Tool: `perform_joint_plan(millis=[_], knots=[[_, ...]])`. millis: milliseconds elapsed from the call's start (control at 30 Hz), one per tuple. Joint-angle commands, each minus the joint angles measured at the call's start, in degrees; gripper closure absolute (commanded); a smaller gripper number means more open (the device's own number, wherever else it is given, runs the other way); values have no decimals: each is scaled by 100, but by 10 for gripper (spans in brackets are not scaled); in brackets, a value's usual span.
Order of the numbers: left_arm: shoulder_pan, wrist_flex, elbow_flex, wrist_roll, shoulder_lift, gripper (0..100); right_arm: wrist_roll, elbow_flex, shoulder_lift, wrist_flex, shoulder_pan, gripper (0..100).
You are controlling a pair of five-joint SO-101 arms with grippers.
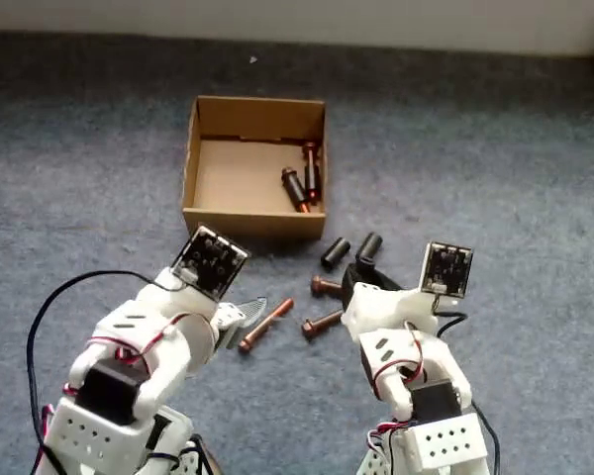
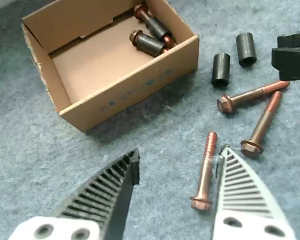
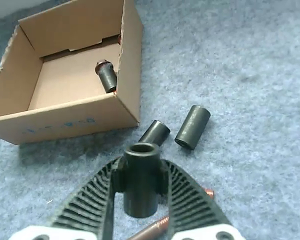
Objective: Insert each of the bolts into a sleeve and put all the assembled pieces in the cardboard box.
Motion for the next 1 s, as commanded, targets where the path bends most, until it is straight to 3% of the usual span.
perform_joint_plan(millis=[0,167,400,567,833,967], knots=[[163,-9,-1059,-62,1903,738,-9,31,-426,-136,163,995],[171,-9,-1859,-563,3890,738,-9,57,-716,-136,637,995],[479,-18,-2703,-589,6000,738,0,57,-787,-136,927,995],[936,-413,-3037,-563,7116,738,0,57,-787,-136,927,995],[910,-923,-3697,-554,8620,739,0,4,-796,-145,1341,995],[954,-923,-4101,-554,9103,816,0,4,-796,-145,1341,995]])
